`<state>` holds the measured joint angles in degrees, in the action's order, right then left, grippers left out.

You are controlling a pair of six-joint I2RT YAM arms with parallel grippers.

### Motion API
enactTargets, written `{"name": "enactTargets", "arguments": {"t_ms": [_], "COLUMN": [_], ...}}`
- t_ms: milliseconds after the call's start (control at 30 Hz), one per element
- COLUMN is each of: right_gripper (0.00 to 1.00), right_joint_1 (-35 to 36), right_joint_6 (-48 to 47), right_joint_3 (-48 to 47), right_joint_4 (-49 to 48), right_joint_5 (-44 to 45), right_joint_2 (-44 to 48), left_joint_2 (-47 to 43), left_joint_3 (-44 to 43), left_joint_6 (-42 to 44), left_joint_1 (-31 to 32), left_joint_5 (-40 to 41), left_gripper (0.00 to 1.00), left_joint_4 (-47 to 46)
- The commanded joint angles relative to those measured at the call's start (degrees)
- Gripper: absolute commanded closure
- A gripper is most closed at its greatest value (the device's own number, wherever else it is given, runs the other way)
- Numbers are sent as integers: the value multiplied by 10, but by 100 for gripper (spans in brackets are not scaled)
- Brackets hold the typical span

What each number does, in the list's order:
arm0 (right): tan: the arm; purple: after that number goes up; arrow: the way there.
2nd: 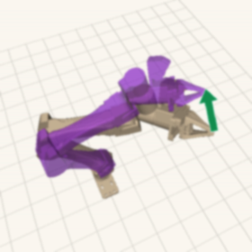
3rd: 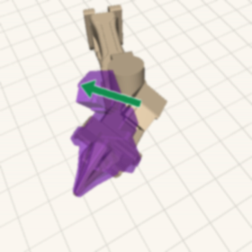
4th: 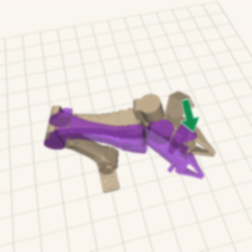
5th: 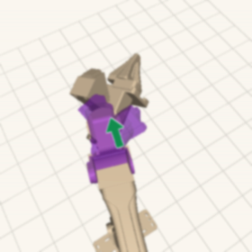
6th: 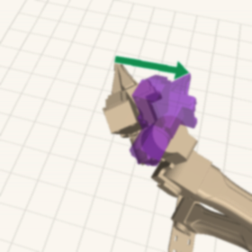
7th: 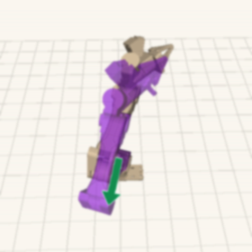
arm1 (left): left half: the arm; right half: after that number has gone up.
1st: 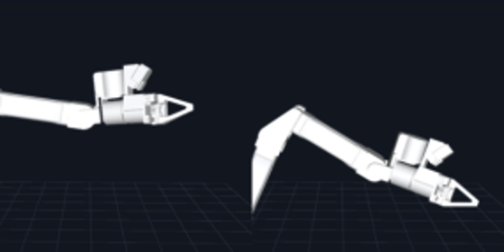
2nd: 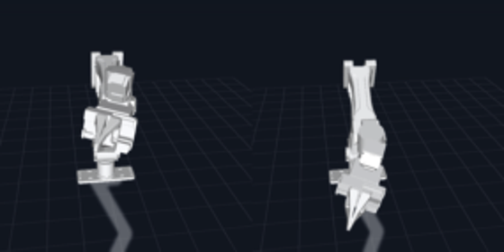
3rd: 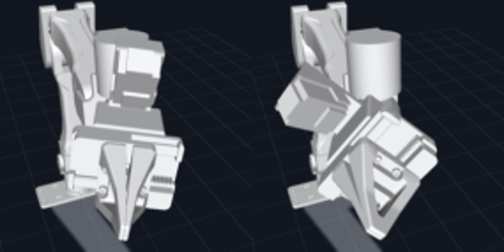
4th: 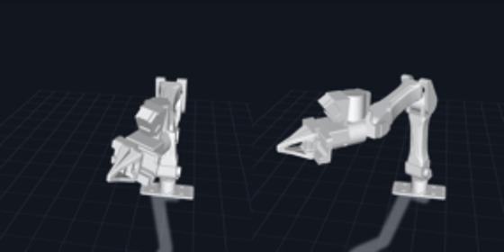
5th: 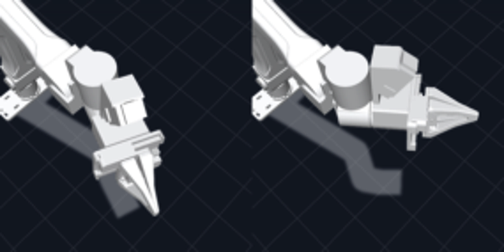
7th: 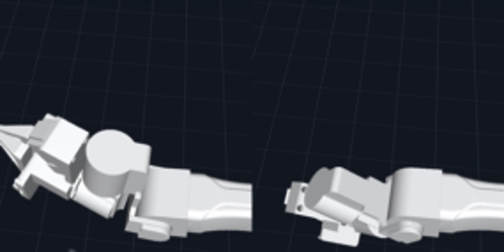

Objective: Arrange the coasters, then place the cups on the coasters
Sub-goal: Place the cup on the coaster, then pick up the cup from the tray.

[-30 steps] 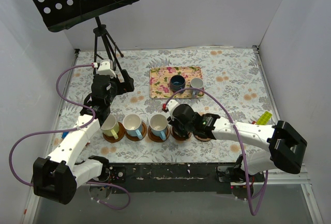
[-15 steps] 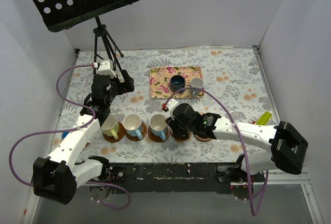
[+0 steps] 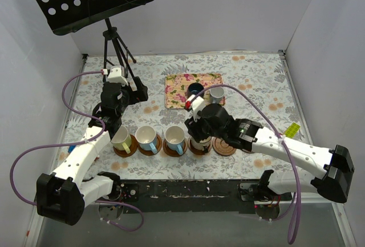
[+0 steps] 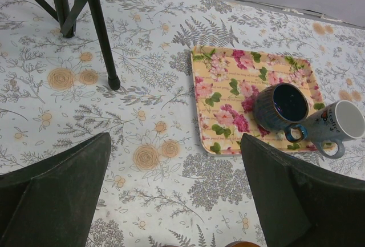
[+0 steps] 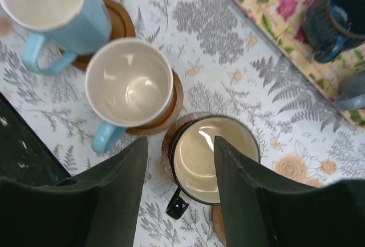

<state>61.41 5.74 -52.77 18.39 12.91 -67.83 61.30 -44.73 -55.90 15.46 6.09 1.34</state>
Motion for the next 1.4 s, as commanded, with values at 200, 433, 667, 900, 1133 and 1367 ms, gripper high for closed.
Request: {"name": "enactTargets", "arguments": {"t_ms": [200,433,667,900,1133,1367], "right_gripper": [43,44,47,47,47,51], "right_joint_1": [-115,-186,-235,-264,-273,-273], "right_joint_6": [-79,-94,-126,-165,-180,-193], "right_joint_3": [-232,-301,-378,-474,-509,-512], "right_joint_4": [102,59,60,93,108,102], "right_joint_5": [-89,-159,-178,-180,-168,-164], "right_joint_2": [-120,-208,-330,-425,-477,-511], "left_joint_2": [-14,-18,-20,-21,-16,-13], "left_joint_3": [-12,-14,-15,-15,-16,-14], "left_joint_6": [-2,0,-2,-4,-4,-4], "left_joint_1": [-3,-3,-3,-3,-3,-3], "left_joint_5": [2,3,-2,-9,-12,-13], "left_gripper": [2,2,2,2,2,2], "left_joint_4": [1,2,2,-1,-1,-1]}}
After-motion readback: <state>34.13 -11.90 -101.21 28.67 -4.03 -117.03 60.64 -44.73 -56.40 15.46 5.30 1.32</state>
